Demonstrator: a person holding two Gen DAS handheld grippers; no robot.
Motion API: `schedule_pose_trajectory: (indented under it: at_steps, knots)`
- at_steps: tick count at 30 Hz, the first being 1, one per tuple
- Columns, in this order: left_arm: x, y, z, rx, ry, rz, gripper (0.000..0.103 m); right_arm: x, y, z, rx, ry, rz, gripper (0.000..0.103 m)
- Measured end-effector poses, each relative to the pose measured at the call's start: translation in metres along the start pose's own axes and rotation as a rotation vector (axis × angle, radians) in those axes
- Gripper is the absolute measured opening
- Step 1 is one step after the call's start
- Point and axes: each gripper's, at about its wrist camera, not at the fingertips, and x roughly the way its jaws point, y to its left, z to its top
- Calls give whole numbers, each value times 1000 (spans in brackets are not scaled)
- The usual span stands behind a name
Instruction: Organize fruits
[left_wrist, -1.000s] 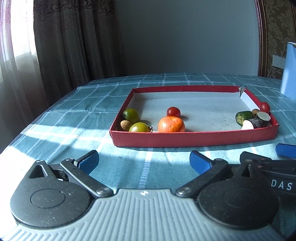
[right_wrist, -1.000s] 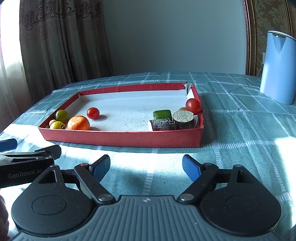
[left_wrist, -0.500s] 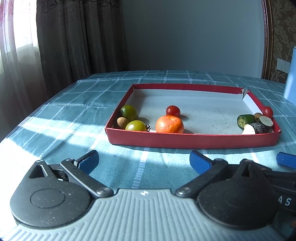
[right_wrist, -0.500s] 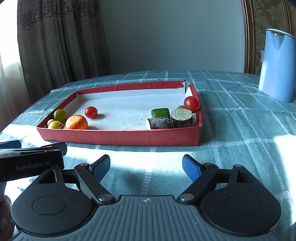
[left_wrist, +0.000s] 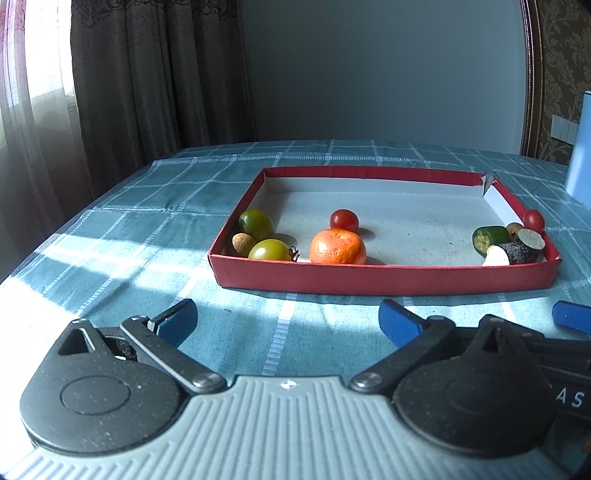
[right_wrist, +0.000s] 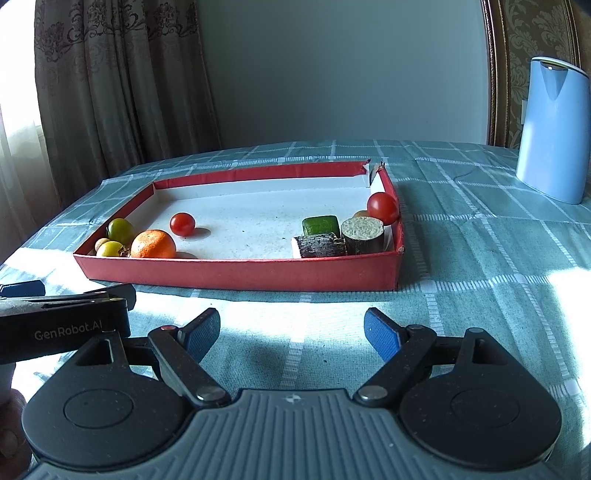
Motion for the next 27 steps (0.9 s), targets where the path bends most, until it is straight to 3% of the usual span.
schedule_pose_trajectory:
  at_steps: [27]
  knots:
    - [0, 0, -1, -4, 4, -5, 103, -1, 1, 0, -1, -1, -1, 85]
